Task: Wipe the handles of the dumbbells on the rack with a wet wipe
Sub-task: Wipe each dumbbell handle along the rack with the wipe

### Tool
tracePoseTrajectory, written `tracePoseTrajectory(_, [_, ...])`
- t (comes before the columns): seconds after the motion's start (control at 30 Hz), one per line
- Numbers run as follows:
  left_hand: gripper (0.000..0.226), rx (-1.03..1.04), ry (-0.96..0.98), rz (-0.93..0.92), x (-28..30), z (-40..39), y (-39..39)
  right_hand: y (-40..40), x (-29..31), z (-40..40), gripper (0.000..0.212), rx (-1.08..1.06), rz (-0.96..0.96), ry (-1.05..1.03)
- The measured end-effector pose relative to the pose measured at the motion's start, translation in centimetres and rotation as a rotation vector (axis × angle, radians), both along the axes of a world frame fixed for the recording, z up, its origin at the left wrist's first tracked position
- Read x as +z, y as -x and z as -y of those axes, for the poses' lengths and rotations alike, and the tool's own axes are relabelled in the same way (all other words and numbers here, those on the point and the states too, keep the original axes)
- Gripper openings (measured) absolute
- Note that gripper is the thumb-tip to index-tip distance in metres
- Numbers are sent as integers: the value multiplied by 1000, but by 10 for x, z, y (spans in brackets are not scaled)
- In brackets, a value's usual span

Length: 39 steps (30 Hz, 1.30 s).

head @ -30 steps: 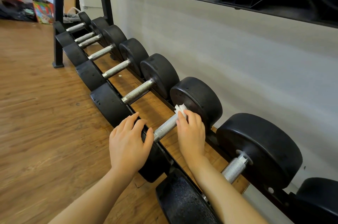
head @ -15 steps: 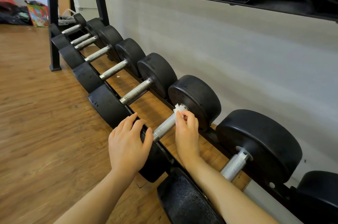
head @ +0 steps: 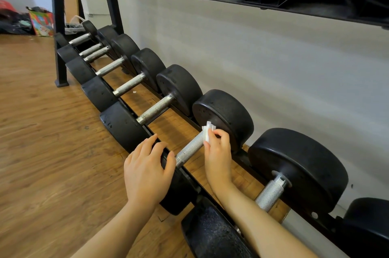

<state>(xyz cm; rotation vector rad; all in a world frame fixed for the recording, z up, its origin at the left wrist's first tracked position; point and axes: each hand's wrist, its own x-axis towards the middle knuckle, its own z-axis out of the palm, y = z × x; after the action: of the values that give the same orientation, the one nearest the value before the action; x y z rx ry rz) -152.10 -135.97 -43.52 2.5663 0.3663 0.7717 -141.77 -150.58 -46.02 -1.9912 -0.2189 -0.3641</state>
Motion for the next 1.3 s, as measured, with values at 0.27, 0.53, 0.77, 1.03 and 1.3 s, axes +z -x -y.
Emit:
tracePoseTrajectory(0.27, [50,-7,4,5,-1,0,0,10,7,-2,33,-67,-10,109])
tracePoseTrajectory(0.53, [53,-5,18,2,0,0,0,20,7,-1,39,-105,65,309])
tracePoseTrajectory(0.77, [52,-6,22,5,-1,0,0,20,9,-3,39,-83,129,330])
tracePoseTrajectory(1.03, [46,-2,30,0,0,1,0,19,10,1,38,-67,121,303])
tracePoseTrajectory(1.3, [42,5,34,4,-1,0,0,23,9,0,38,-36,105,226])
